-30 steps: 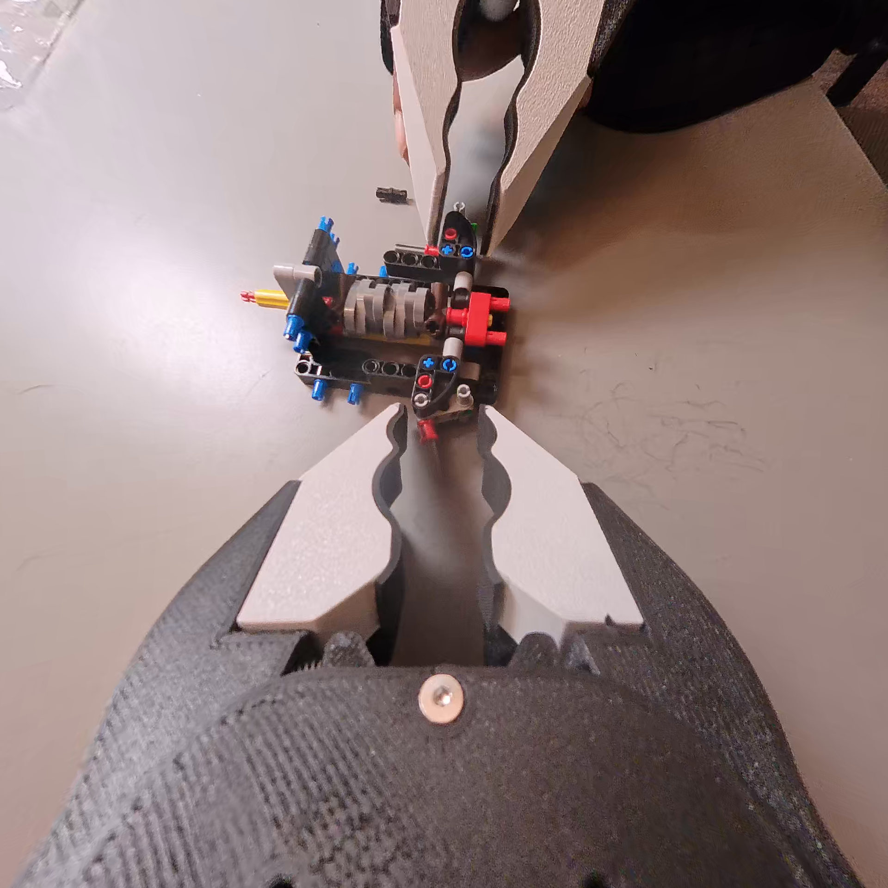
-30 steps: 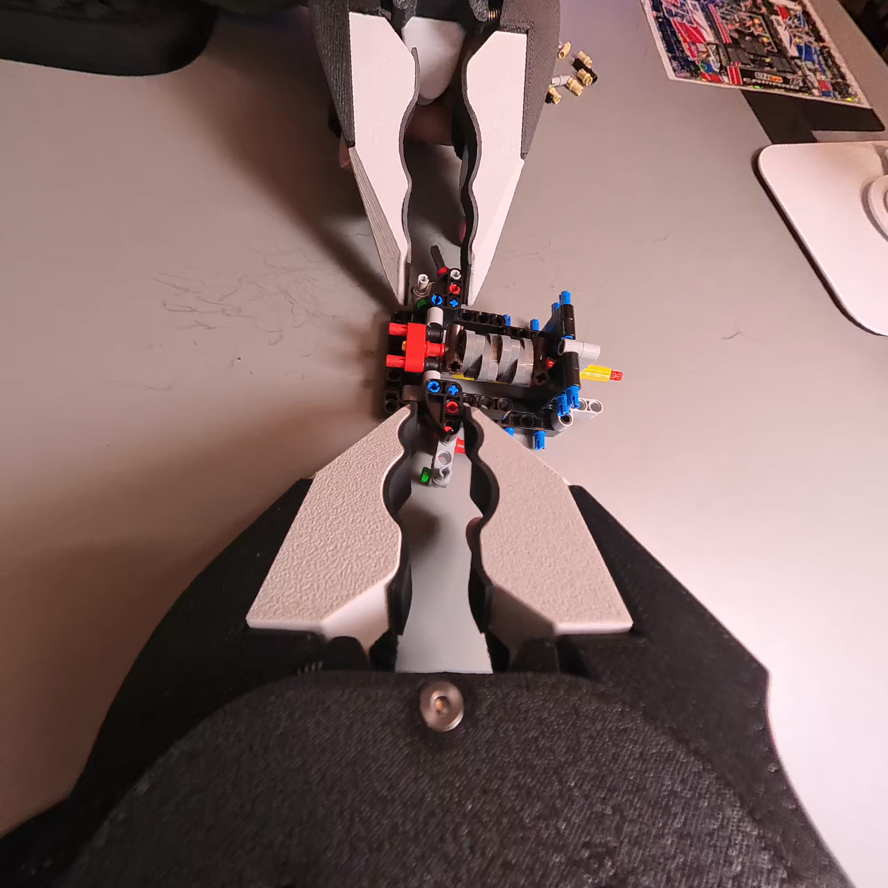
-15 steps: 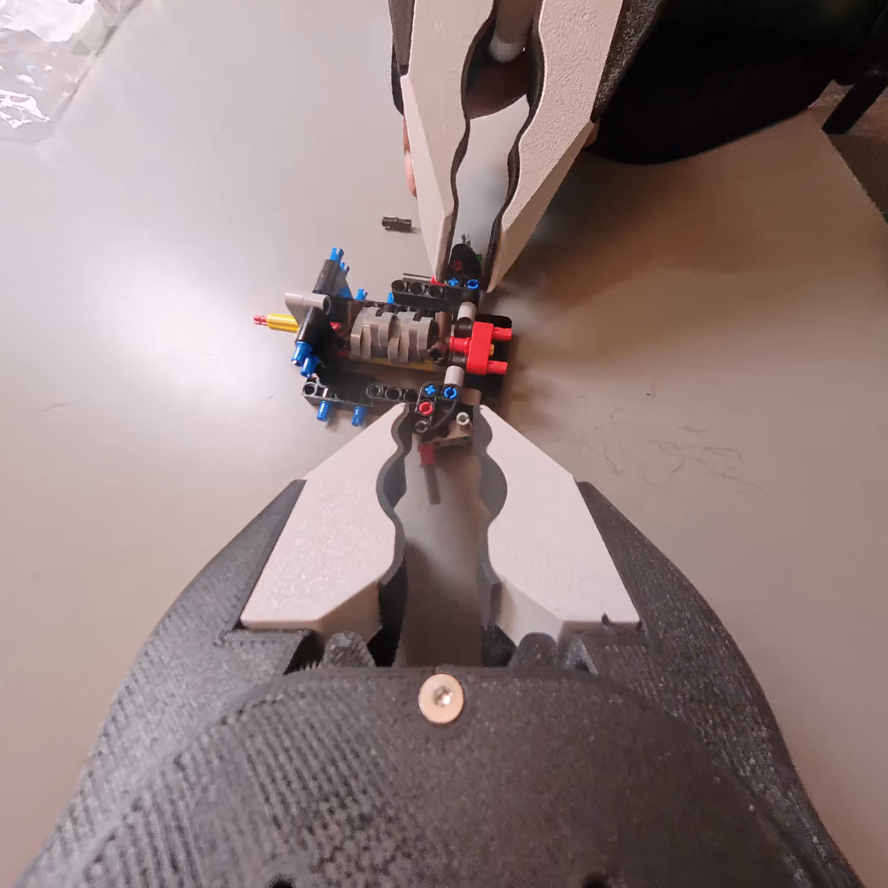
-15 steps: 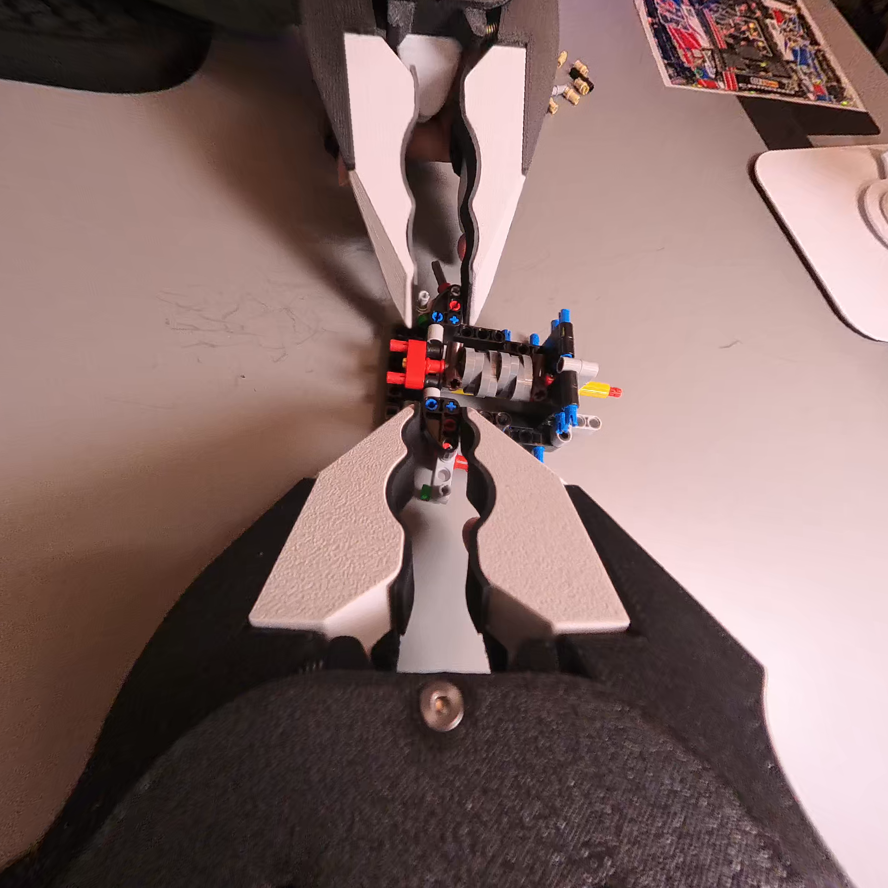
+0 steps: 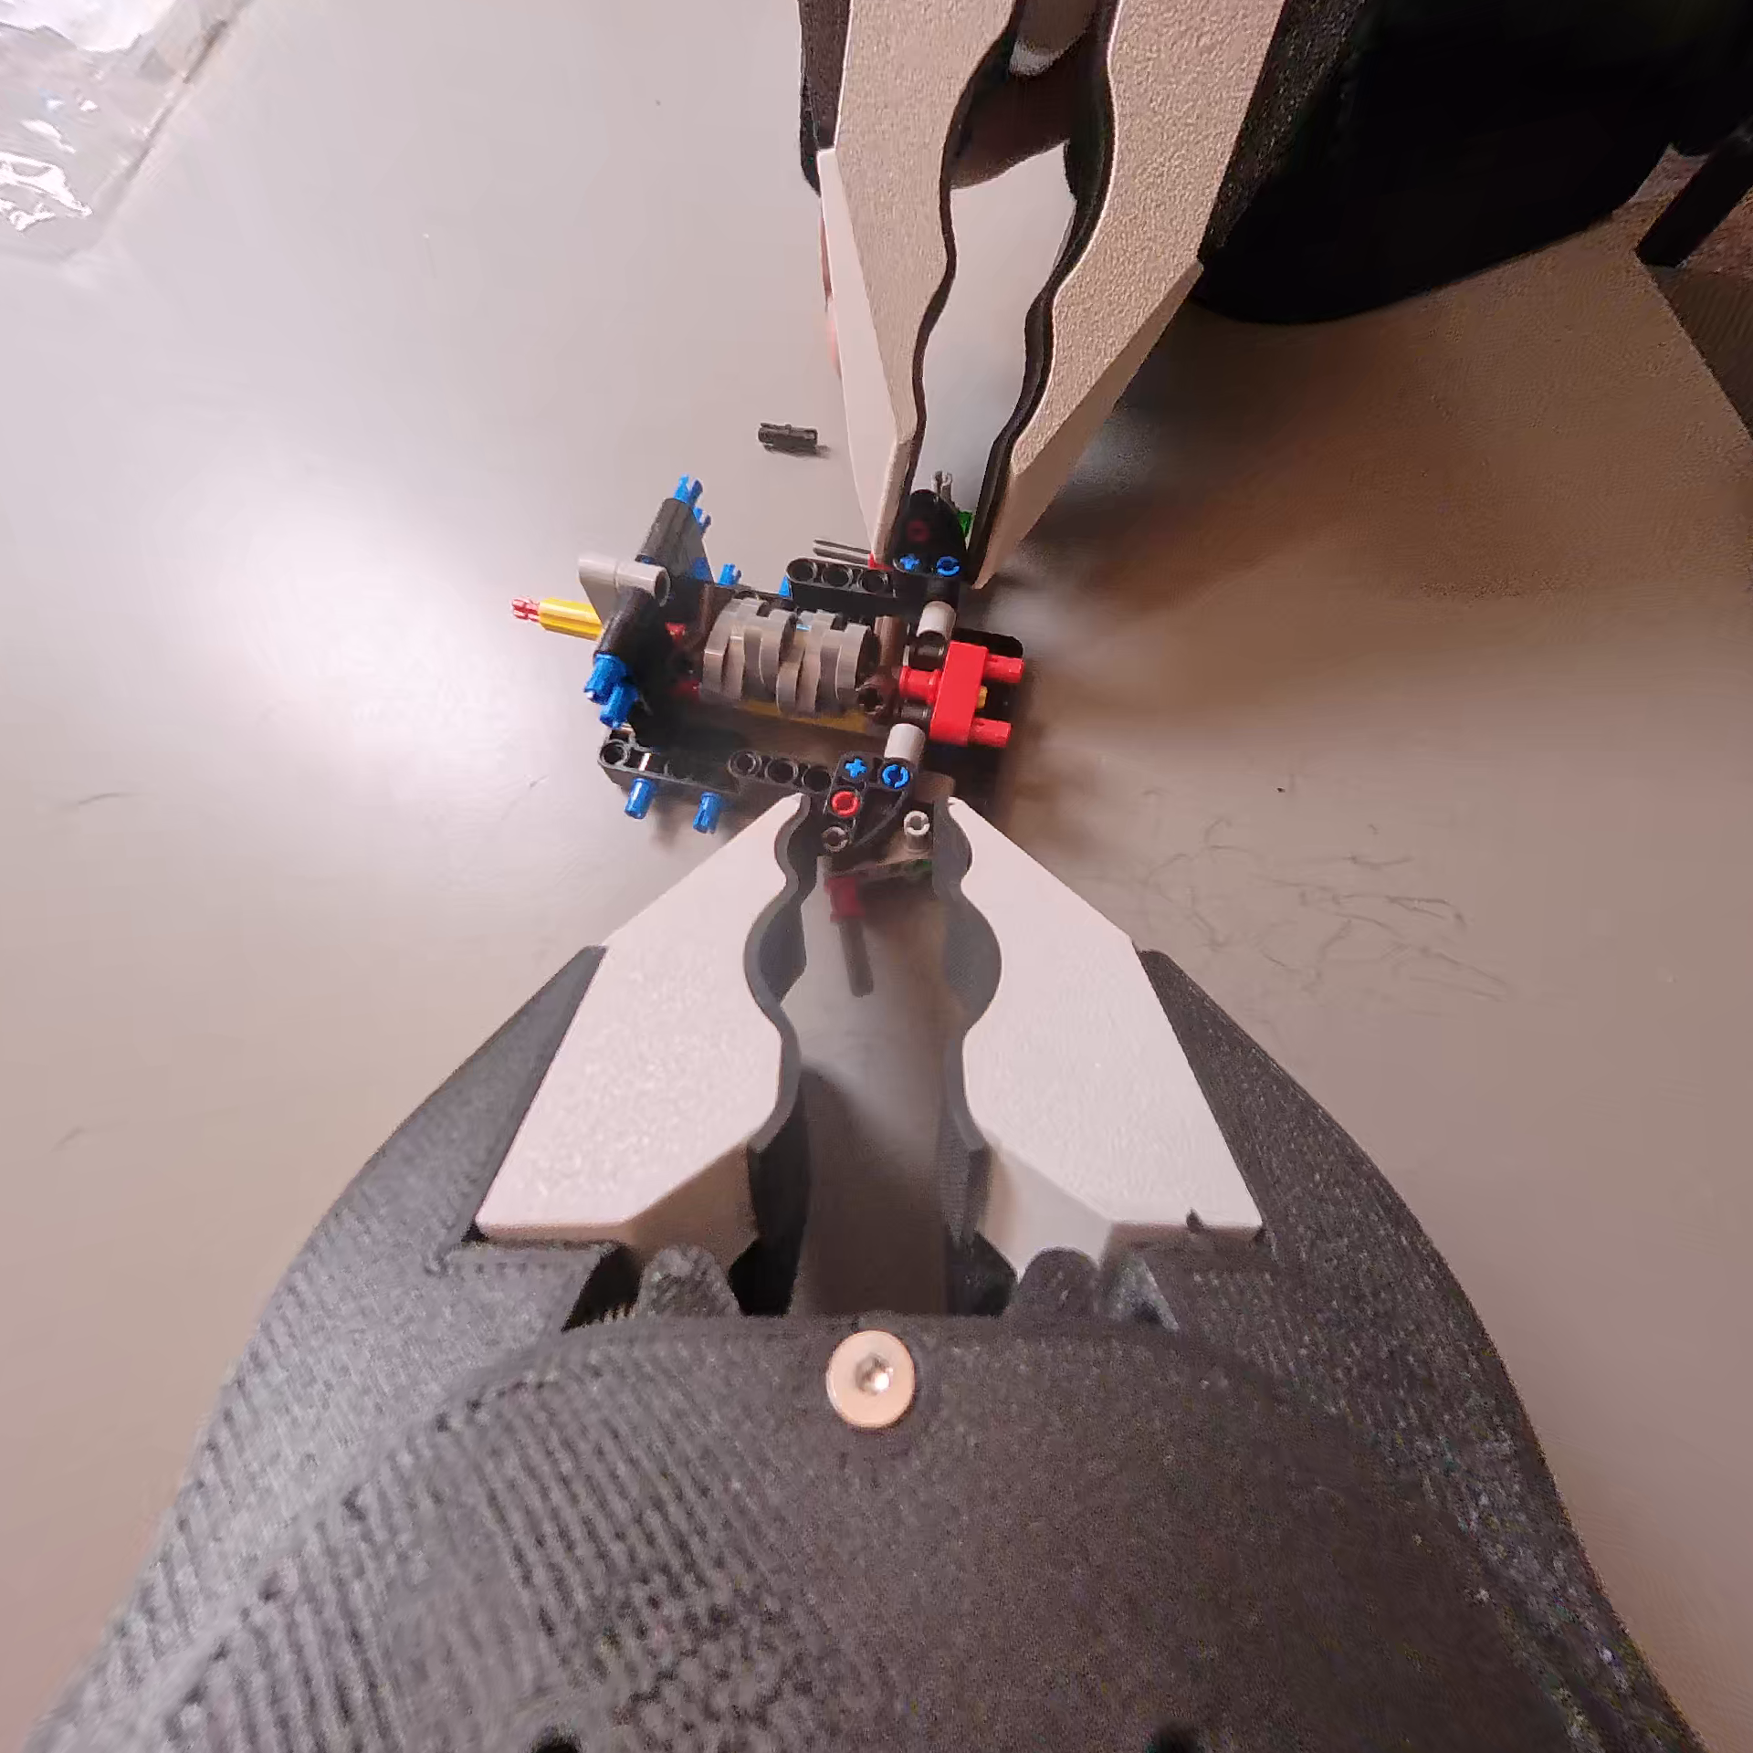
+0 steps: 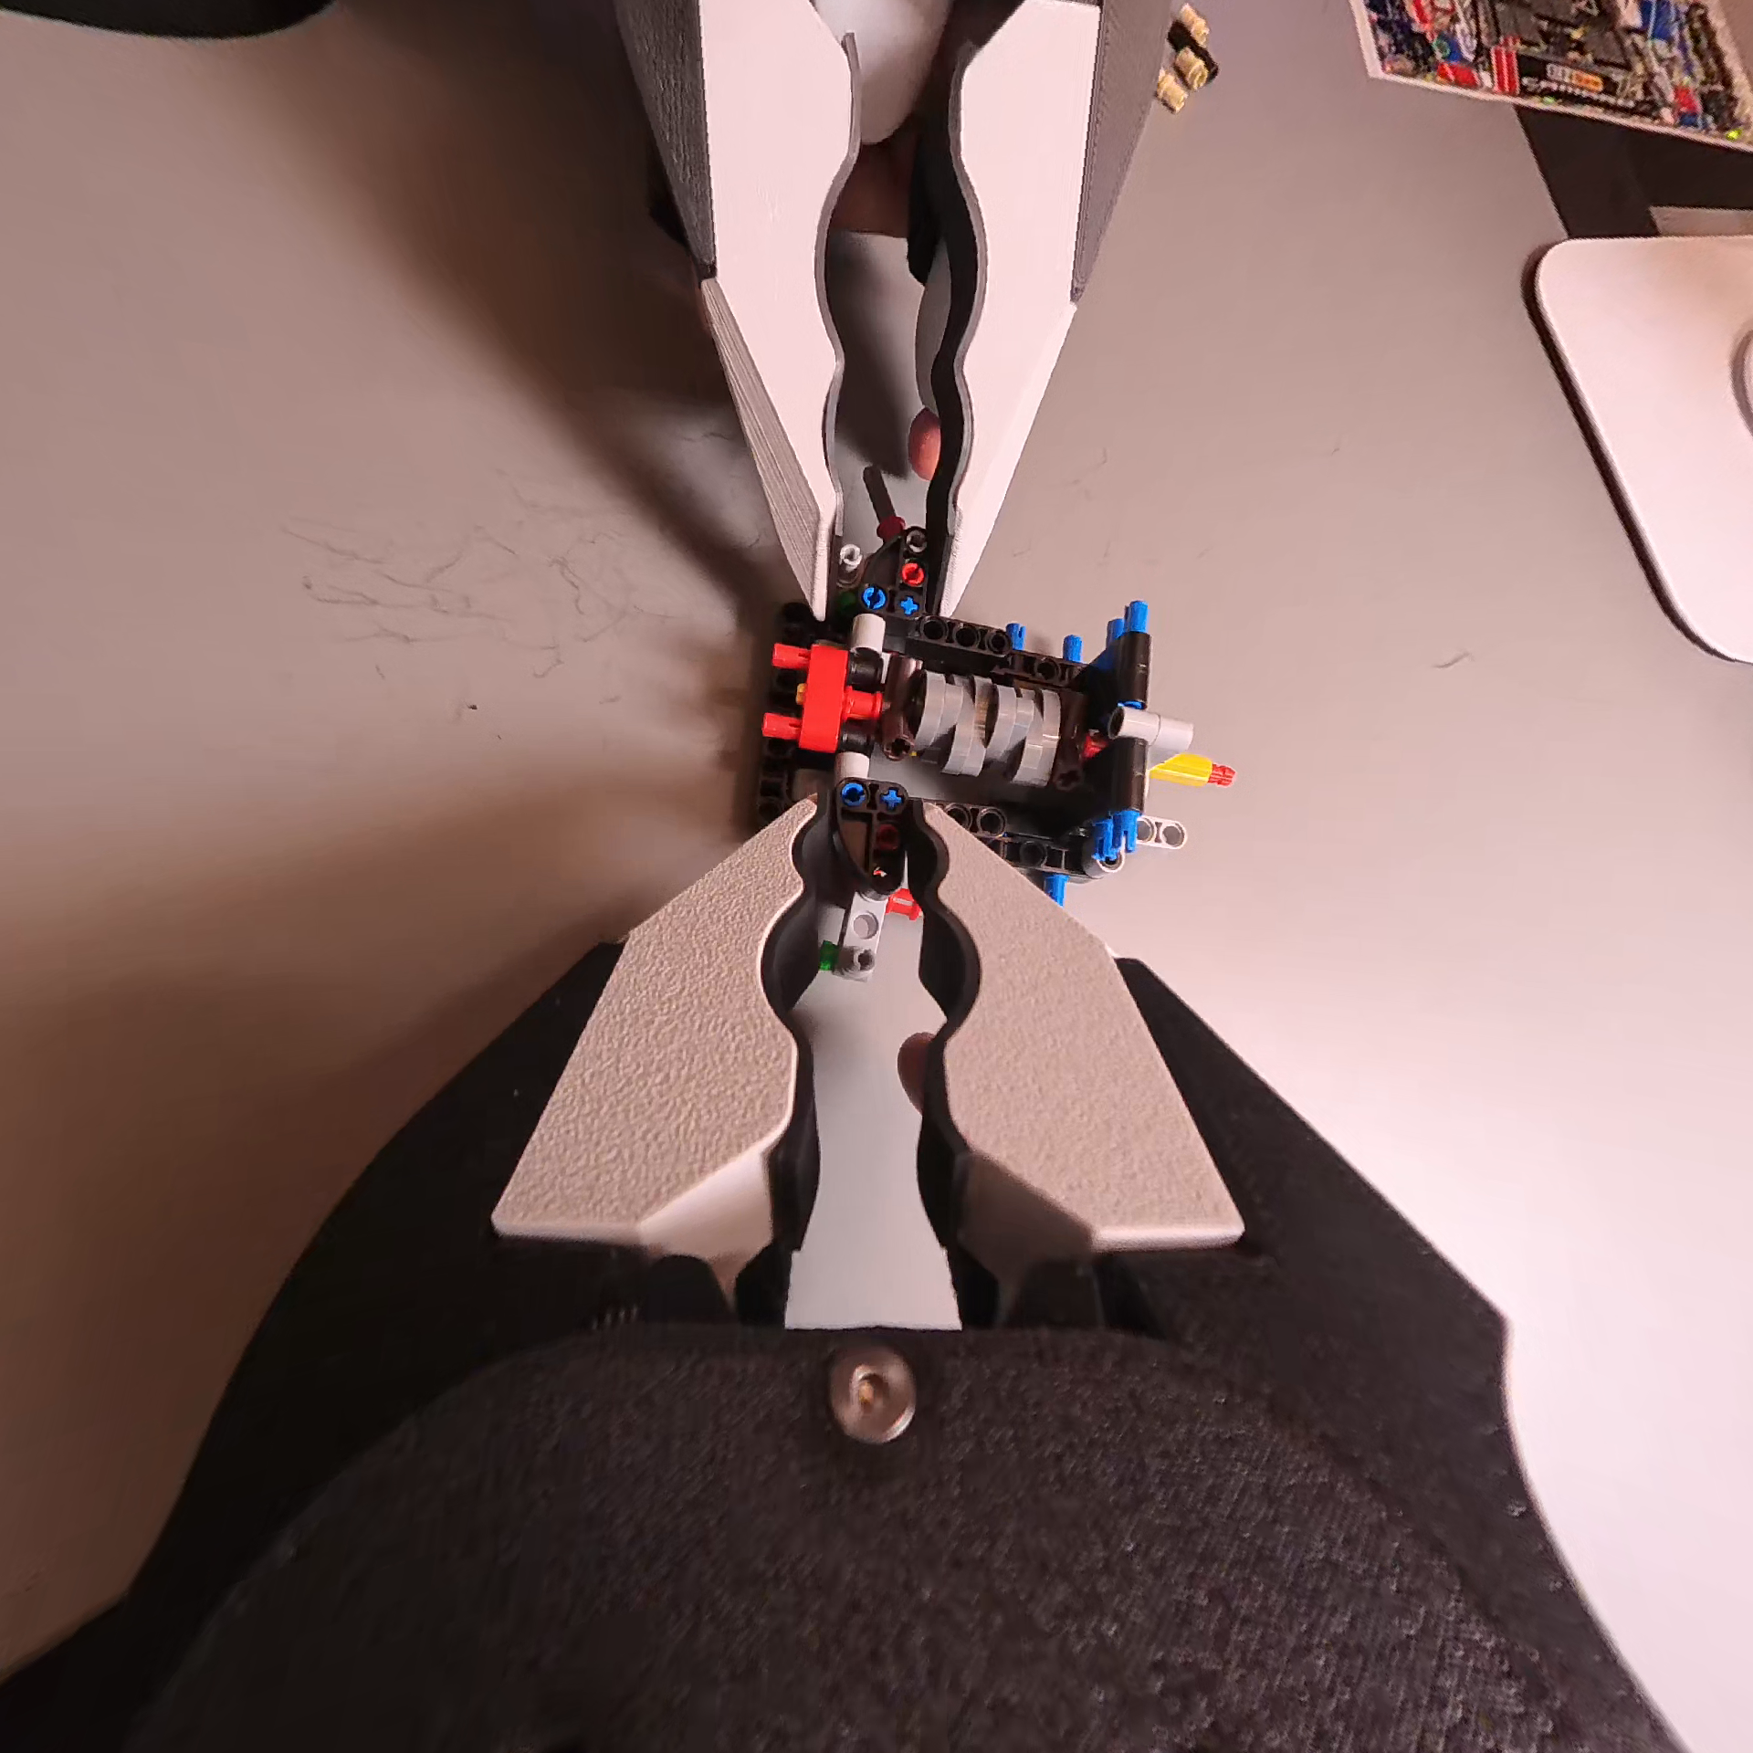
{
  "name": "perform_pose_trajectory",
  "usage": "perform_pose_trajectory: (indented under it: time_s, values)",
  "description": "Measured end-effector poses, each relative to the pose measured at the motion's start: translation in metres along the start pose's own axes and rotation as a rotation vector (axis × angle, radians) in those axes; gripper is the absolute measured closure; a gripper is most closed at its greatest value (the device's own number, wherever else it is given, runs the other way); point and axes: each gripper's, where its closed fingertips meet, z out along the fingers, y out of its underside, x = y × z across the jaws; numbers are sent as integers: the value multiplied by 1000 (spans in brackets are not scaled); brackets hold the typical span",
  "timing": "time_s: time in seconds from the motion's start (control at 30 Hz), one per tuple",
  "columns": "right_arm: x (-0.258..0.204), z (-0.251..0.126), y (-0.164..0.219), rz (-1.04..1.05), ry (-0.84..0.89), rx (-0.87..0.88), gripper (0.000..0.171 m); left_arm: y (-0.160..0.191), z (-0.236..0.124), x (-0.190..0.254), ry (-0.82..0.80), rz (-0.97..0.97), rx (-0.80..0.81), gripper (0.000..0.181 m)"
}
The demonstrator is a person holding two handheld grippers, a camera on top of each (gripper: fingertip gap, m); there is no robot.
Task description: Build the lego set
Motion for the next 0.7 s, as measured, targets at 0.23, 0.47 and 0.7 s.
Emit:
perform_pose_trajectory:
  time_s: [0.23,0.47,0.7]
  values:
    - [-1,0,0,-18,34,-34,158,2,1,1,-4,-17,-30,159]
    - [-2,0,0,-21,42,-34,158,3,1,2,4,-34,-28,159]
    - [-1,-3,-4,3,20,54,159,4,1,2,8,-23,-23,159]
